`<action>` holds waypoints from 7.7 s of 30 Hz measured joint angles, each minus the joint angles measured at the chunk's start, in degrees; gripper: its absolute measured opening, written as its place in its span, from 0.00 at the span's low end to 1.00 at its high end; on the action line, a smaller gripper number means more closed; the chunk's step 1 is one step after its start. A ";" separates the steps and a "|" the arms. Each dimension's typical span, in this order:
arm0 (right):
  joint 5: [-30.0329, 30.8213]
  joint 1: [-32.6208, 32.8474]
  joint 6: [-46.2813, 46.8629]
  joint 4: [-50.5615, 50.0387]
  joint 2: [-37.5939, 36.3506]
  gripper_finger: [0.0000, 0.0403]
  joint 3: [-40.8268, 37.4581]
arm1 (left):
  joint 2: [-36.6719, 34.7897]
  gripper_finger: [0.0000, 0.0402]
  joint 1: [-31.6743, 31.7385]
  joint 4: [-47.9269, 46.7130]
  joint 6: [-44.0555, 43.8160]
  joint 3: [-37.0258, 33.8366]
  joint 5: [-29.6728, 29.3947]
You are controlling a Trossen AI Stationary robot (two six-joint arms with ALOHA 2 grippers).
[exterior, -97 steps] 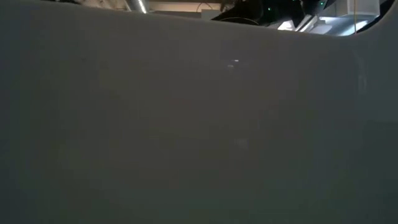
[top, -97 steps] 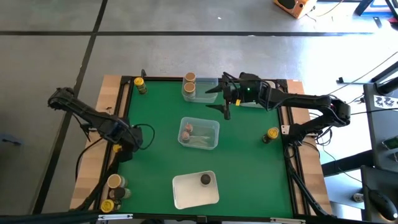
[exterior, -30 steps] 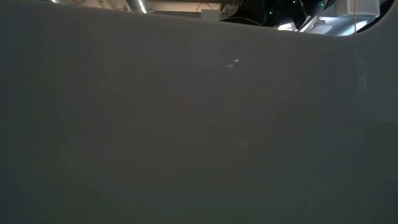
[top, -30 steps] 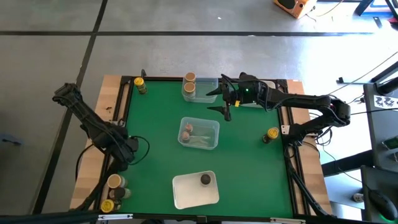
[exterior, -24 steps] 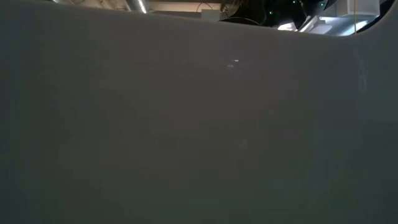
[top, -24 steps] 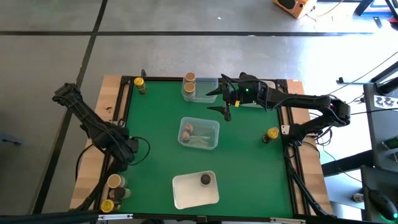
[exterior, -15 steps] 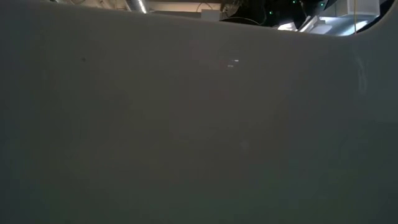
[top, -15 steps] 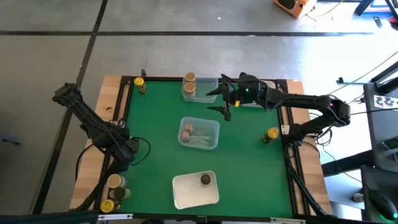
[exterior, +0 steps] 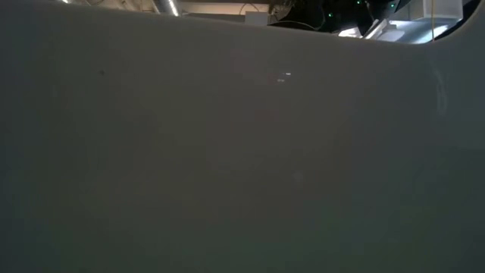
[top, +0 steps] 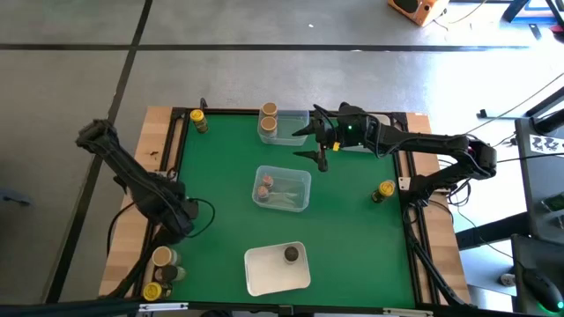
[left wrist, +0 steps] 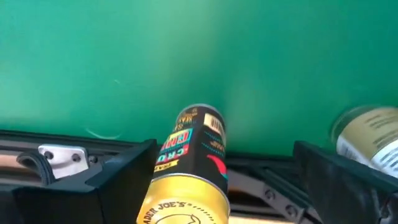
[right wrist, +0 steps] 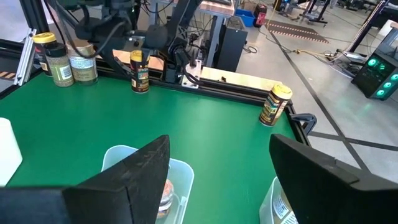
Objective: Sort spices by type
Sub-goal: Put the yellow seasoning bottle into the top white bin
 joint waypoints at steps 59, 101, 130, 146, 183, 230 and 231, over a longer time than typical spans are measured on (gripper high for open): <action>-0.04 0.04 7.74 0.62 0.00 0.68 0.00 | 14.79 0.45 6.60 -5.39 2.61 2.63 -0.07; 6.54 20.72 9.62 17.06 18.62 0.33 0.28 | 6.45 0.45 12.92 17.89 0.04 10.95 -26.12; 8.24 22.93 13.22 36.13 33.47 0.33 6.15 | 6.71 0.45 13.07 33.49 12.82 10.01 -30.88; 10.31 22.75 11.63 33.03 34.25 0.33 5.77 | 6.50 0.44 13.03 23.51 4.83 10.23 -27.31; 14.10 22.84 8.94 28.22 34.01 0.33 5.97 | 26.00 0.45 26.31 -5.03 4.03 17.86 5.84; 14.64 22.86 8.02 27.77 33.92 0.33 5.99 | 9.47 0.74 22.17 3.96 5.12 21.09 -14.05; 14.64 22.86 8.02 27.74 33.92 0.33 5.99 | 8.13 0.74 20.98 4.04 3.87 21.09 -15.90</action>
